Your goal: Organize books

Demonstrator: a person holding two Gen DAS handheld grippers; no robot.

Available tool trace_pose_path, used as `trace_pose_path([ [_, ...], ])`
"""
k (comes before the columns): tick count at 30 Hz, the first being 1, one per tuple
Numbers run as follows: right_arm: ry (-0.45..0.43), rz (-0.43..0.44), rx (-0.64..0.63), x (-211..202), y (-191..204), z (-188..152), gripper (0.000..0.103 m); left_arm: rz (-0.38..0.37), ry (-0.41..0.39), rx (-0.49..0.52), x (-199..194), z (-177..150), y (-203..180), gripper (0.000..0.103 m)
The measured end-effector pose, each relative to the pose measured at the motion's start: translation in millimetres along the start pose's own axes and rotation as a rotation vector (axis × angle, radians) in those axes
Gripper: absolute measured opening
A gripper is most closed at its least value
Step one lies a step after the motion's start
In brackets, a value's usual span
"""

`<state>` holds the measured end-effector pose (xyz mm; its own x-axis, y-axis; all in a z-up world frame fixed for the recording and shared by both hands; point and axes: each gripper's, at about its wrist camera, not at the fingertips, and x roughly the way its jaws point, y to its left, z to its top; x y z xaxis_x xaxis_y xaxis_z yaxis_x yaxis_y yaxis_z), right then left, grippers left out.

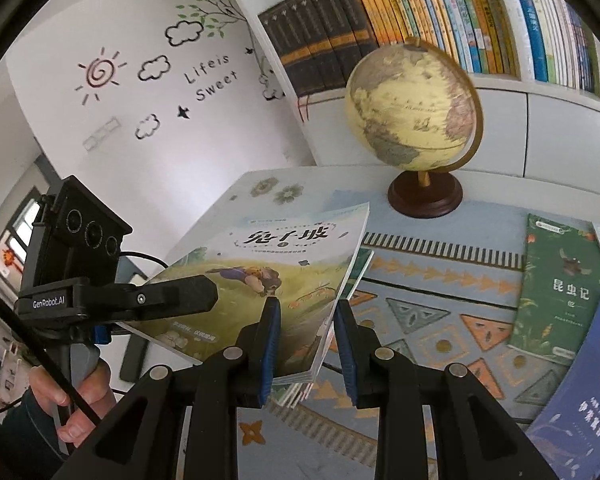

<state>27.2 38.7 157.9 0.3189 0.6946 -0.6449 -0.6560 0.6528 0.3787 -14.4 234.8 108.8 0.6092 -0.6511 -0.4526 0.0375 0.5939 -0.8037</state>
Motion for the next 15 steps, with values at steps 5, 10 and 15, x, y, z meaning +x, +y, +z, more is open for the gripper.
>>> trace_pose_path([
  [5,0.024,-0.038,0.029,31,8,-1,0.029,-0.027,0.049,-0.018,3,14,35,0.040],
  [10,0.044,-0.074,0.074,55,13,-8,0.029,-0.056,0.076,-0.070,4,20,73,0.040],
  [15,0.094,-0.046,0.099,73,25,-18,0.029,-0.047,0.056,-0.146,-6,12,102,0.042],
])
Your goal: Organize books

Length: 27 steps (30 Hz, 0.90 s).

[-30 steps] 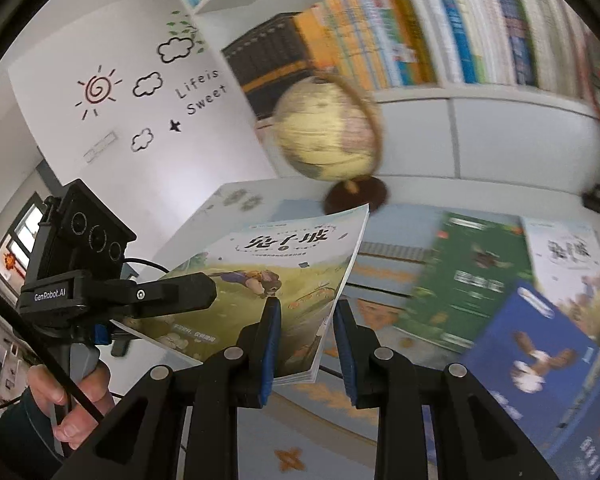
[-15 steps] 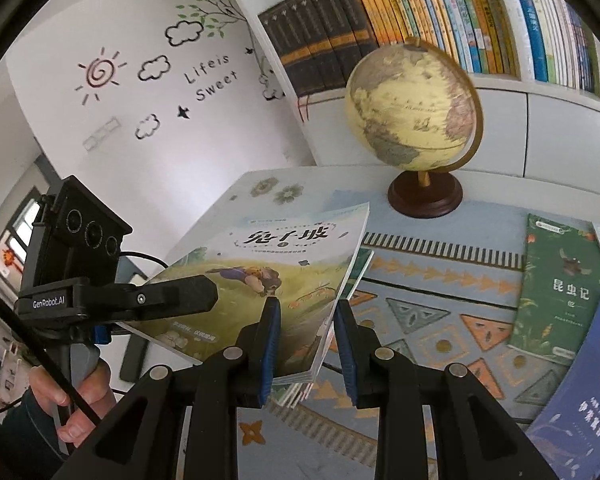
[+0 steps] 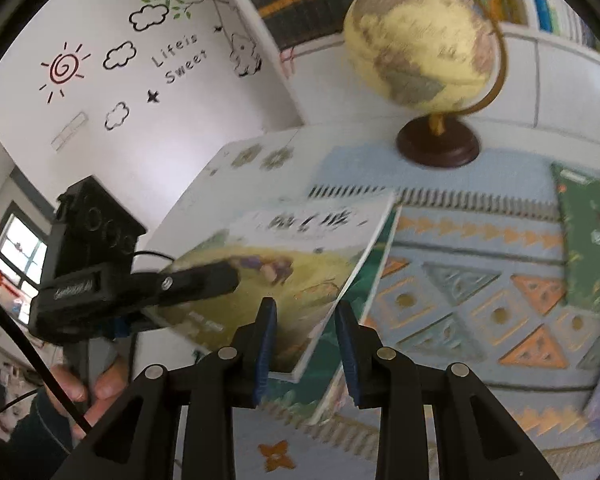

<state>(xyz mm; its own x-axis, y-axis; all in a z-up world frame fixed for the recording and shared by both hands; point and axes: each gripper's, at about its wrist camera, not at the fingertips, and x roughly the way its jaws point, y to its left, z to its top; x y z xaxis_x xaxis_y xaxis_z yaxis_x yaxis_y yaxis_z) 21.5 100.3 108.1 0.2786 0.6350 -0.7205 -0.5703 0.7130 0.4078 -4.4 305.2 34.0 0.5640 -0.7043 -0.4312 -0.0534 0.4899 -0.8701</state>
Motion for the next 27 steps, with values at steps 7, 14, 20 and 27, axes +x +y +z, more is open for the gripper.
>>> trace_pose_path([
  [7,0.103,0.012,0.034,26,4,-22,0.029,0.031,0.016,-0.045,-7,-20,18,0.046],
  [14,0.162,-0.042,0.059,33,-7,-33,0.029,0.202,0.054,-0.083,-15,-40,30,0.052],
  [20,0.169,-0.114,0.042,11,-10,-43,0.030,0.414,0.013,-0.055,-61,-69,20,0.060],
  [27,0.147,-0.169,0.070,-27,-32,-62,0.050,0.455,-0.071,-0.023,-72,-59,9,0.066],
])
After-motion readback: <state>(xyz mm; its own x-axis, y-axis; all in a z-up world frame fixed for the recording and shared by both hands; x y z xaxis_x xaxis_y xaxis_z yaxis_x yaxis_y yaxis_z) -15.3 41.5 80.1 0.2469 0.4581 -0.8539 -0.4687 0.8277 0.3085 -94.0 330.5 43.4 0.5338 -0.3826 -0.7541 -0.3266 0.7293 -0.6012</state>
